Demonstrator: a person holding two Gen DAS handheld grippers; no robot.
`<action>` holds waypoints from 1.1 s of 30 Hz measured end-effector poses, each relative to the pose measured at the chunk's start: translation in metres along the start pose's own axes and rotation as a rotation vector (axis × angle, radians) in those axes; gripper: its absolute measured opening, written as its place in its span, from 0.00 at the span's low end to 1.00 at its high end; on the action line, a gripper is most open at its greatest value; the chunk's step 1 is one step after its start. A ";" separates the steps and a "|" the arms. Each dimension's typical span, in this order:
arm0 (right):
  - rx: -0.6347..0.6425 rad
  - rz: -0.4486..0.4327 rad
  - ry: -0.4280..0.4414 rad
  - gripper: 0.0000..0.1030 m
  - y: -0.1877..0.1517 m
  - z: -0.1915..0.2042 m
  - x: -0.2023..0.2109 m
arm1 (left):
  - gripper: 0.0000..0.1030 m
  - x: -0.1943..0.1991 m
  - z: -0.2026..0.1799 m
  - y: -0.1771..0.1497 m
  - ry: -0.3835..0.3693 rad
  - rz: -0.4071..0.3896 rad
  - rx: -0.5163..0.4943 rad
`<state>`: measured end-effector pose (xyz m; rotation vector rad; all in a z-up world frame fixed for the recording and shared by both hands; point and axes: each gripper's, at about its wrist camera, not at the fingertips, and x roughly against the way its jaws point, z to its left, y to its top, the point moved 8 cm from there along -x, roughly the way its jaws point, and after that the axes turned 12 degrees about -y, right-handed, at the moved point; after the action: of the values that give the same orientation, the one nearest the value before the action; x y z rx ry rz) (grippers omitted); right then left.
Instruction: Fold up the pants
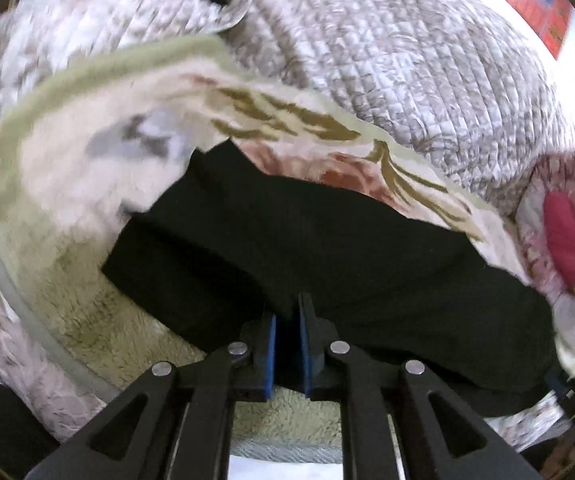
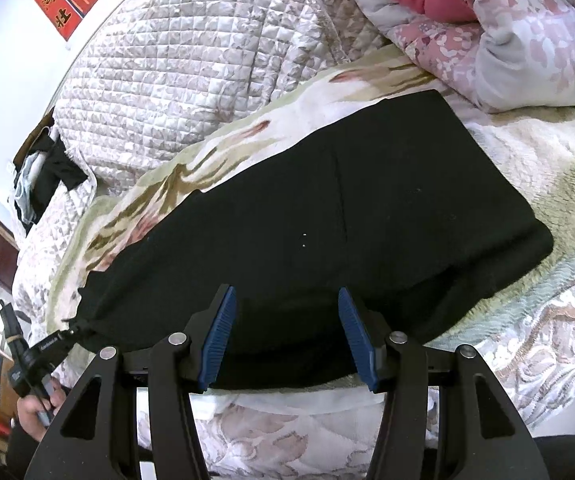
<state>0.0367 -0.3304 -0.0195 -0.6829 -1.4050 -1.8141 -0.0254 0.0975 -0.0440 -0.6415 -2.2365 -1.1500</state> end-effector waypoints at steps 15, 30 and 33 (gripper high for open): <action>-0.246 -0.052 -0.050 0.52 0.006 -0.056 0.012 | 0.29 -0.005 0.026 0.019 0.036 -0.012 0.120; -0.399 -0.124 -0.024 0.09 0.051 -0.085 0.021 | 0.04 0.008 0.021 0.041 0.039 -0.052 0.055; -0.395 -0.161 -0.012 0.08 0.054 -0.083 0.043 | 0.04 0.024 0.016 0.048 0.024 -0.094 0.023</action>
<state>0.0562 -0.4272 0.0232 -0.7965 -1.1443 -2.2489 -0.0170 0.1397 -0.0079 -0.5147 -2.2772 -1.1695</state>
